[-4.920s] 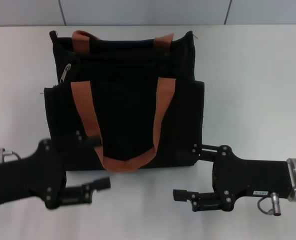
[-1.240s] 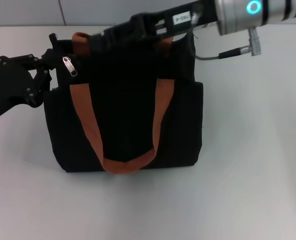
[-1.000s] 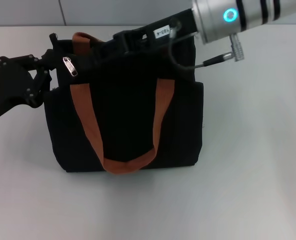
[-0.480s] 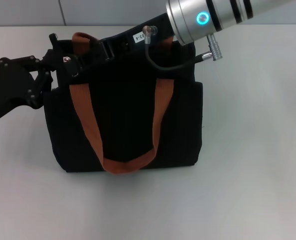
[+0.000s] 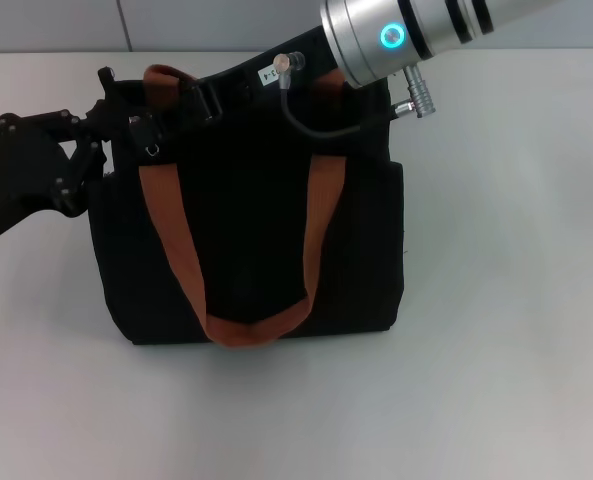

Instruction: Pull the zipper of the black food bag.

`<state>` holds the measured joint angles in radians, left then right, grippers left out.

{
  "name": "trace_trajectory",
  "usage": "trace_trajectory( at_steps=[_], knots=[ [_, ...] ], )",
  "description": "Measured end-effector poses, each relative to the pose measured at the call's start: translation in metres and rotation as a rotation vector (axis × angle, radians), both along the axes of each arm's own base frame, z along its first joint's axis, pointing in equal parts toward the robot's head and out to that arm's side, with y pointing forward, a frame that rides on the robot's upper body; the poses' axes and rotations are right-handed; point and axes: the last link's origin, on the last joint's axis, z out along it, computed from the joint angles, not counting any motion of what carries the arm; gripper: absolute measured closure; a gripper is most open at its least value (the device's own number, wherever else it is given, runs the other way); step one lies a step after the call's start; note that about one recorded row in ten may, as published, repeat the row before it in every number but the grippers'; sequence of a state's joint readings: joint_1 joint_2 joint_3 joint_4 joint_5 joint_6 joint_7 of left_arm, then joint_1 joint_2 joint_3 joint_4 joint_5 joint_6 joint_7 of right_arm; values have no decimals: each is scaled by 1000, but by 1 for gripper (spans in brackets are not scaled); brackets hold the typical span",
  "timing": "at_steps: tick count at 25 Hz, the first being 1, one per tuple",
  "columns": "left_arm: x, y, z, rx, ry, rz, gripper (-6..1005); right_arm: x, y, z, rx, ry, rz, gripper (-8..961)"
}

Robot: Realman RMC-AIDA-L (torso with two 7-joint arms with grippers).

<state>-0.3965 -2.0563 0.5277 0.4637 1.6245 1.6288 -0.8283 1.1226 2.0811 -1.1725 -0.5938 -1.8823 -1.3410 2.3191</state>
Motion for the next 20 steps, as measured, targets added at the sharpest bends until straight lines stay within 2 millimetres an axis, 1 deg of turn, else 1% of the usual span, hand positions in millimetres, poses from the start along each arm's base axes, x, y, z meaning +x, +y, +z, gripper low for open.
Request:
trace_trajectory(
  at_steps=[14, 20],
  knots=[
    [12, 6, 4, -34, -37, -42, 952, -4, -1, -11, 16, -42, 31, 640],
    [17, 9, 3, -39, -44, -51, 949, -4, -1, -11, 18, -44, 37, 648]
  ],
)
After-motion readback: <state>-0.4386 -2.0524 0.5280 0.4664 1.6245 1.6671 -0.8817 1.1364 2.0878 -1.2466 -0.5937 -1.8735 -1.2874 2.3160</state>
